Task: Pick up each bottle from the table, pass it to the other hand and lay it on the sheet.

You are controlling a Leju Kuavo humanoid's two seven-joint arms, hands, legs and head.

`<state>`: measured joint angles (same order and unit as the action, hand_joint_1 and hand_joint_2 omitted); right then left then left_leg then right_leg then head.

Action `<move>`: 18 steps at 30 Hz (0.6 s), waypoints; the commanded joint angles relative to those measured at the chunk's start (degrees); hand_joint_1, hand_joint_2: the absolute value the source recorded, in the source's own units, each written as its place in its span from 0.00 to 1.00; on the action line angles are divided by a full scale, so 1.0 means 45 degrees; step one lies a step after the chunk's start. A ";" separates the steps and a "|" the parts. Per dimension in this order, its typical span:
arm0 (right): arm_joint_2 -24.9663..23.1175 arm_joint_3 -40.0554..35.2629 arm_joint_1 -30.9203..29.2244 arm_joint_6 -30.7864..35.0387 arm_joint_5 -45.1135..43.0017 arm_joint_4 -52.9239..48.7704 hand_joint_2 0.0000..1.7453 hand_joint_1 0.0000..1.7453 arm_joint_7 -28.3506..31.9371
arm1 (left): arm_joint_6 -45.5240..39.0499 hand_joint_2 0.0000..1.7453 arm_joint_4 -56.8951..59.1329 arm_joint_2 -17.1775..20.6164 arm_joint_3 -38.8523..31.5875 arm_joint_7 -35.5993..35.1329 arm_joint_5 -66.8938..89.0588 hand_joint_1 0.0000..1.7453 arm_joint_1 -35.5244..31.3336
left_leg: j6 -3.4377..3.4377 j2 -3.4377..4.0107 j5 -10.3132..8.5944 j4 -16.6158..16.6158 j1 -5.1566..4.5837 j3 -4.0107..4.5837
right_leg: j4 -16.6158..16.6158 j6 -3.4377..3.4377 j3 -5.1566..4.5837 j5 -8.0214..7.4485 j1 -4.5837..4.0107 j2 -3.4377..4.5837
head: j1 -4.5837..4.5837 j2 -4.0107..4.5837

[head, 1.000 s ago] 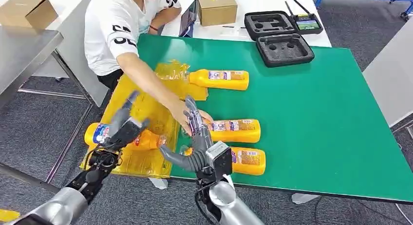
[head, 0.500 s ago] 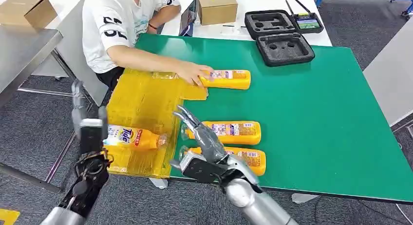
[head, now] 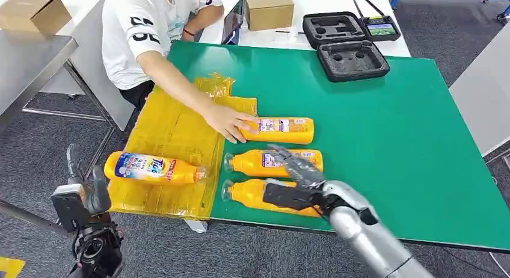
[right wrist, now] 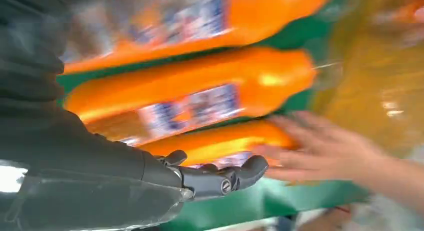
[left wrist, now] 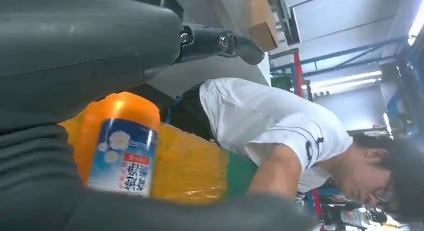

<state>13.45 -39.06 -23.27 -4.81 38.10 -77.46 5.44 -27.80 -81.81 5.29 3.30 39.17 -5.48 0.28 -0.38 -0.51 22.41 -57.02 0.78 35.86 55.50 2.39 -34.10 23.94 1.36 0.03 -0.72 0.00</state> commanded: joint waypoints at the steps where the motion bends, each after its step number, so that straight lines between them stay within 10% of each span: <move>1: 0.1852 -0.0628 0.0594 -0.0157 0.0210 -0.1262 1.00 0.00 -0.0313 | -0.0158 1.00 -0.0198 -0.0555 -0.0061 -0.0053 0.0336 0.00 0.0023 | -0.0006 -0.0011 0.0018 0.0002 -0.0002 -0.0025 | -0.0007 -0.0013 0.0034 0.0018 -0.0003 -0.0018 | -0.0005 0.0004; 18: 0.1682 -0.1491 0.0763 -0.0286 0.0437 -0.0568 1.00 0.00 -0.0754 | -0.0123 1.00 0.0184 -0.0671 -0.0034 -0.0310 0.0559 0.00 -0.0311 | -0.0002 0.0004 0.0027 0.0008 0.0010 -0.0043 | -0.0013 -0.0024 0.0042 0.0020 -0.0016 -0.0009 | -0.0010 0.0000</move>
<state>21.92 -41.99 -19.28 -6.08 39.87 -82.01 3.43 -28.72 -83.91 4.02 3.32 38.67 -3.21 1.49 -0.38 -0.47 22.44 -57.01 0.79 35.86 55.50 2.40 -34.13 23.94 1.34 0.05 -0.77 0.00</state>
